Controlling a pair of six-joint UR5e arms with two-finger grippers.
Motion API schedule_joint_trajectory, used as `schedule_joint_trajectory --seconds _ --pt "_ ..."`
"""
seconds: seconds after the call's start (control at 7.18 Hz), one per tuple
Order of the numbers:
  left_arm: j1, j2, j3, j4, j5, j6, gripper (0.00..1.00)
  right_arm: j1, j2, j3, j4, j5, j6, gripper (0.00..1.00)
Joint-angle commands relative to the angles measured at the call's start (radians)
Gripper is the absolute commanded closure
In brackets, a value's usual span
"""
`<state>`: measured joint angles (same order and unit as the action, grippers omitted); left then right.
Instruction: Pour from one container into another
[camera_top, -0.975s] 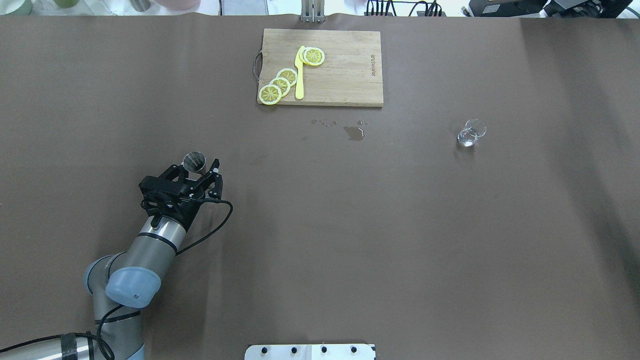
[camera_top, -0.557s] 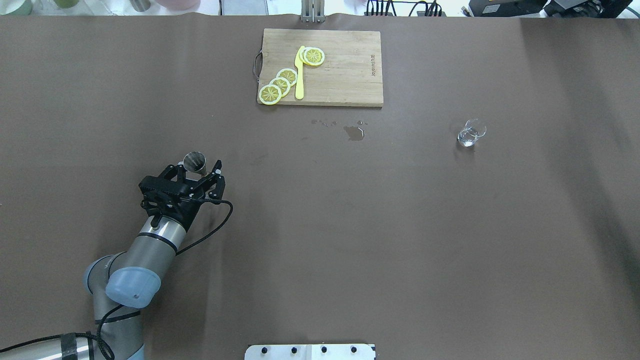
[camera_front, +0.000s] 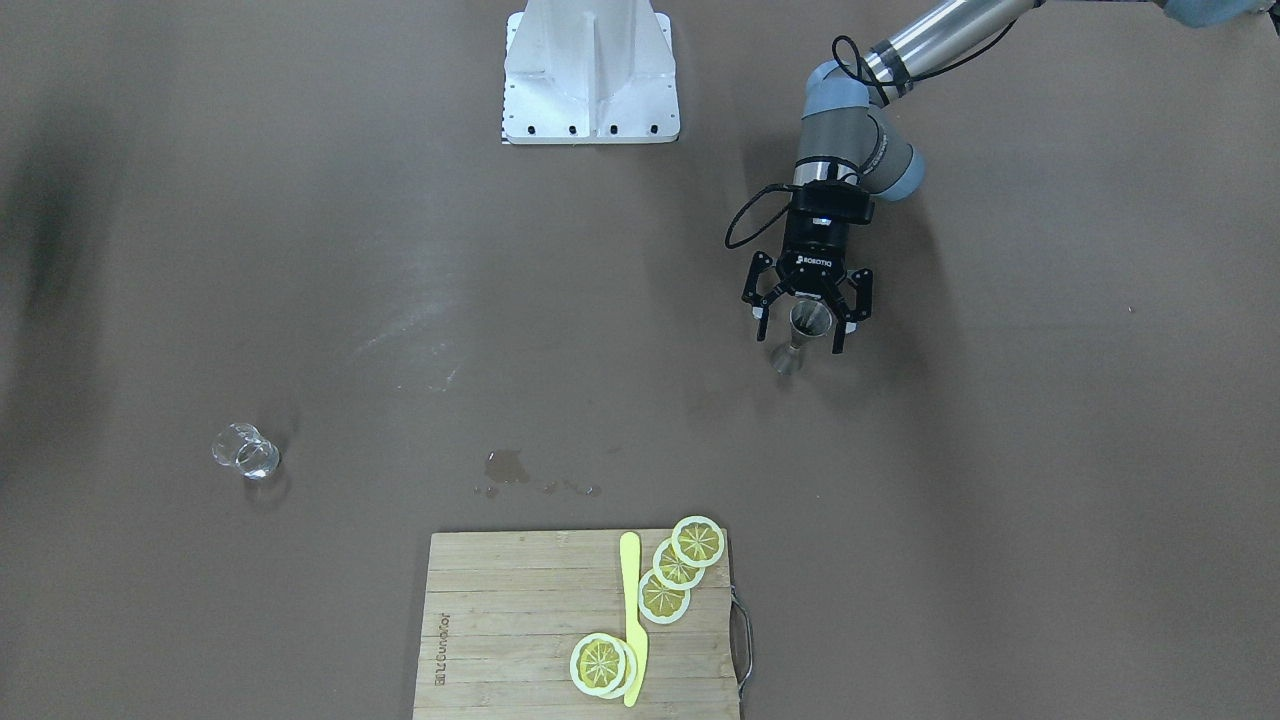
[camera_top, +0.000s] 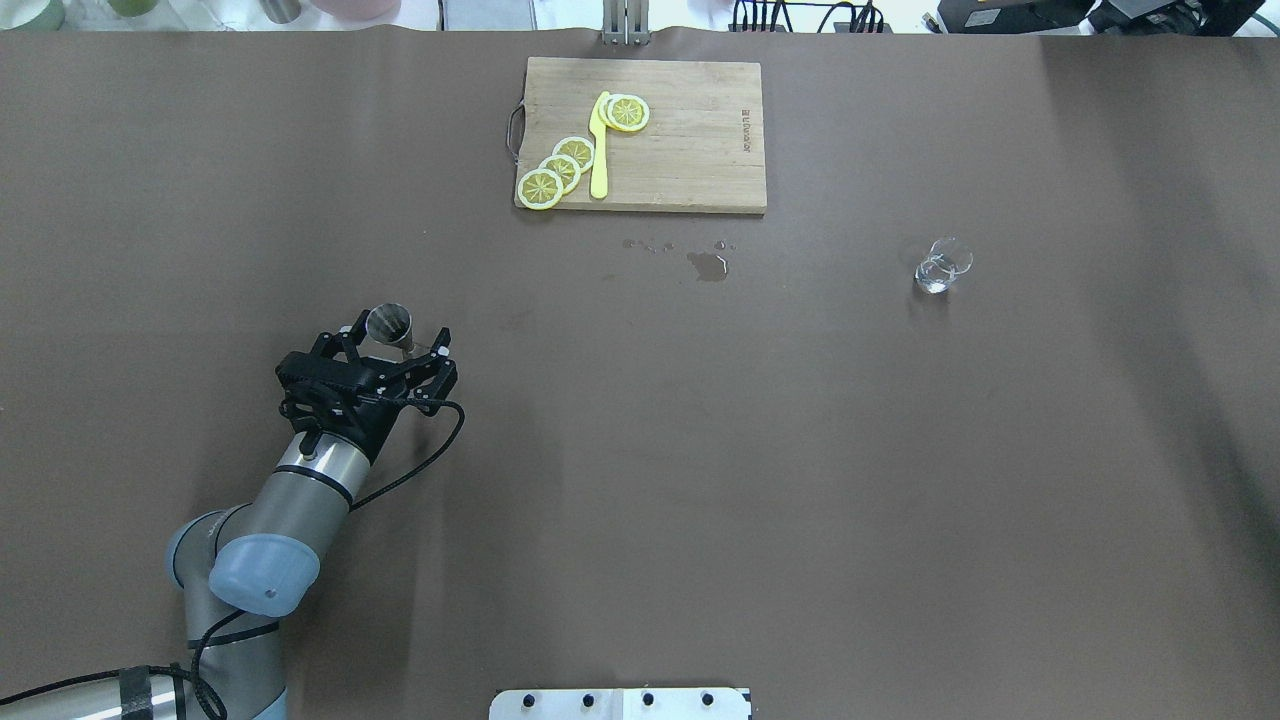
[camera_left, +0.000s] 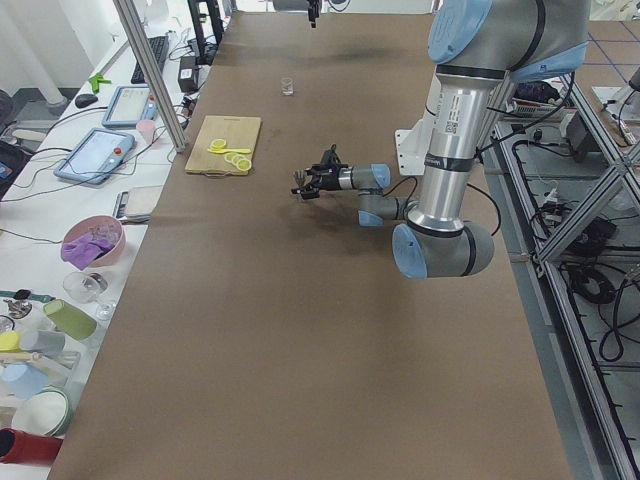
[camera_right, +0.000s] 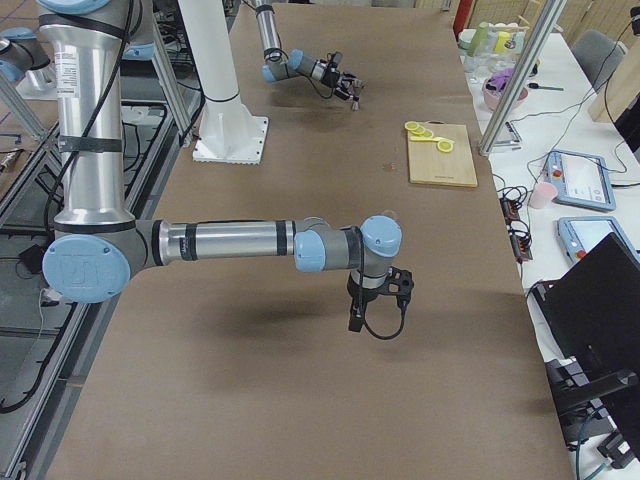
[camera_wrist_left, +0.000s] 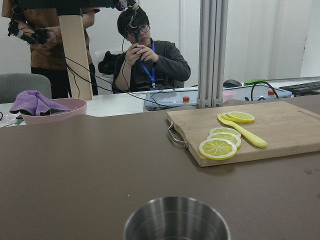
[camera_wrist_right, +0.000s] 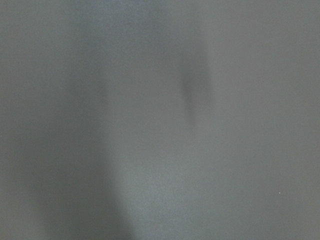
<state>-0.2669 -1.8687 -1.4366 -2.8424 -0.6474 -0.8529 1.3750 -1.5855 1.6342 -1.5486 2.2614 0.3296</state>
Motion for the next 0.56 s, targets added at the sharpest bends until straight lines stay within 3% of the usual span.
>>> schedule_joint_trajectory --seconds 0.0,0.42 --pt "0.0 0.006 -0.011 -0.002 0.002 0.0 0.03 -0.004 0.008 0.004 0.005 0.003 0.009 0.0" --pt "0.023 0.046 -0.063 -0.002 0.058 0.002 0.03 -0.004 0.009 0.01 0.005 0.01 0.011 0.0"
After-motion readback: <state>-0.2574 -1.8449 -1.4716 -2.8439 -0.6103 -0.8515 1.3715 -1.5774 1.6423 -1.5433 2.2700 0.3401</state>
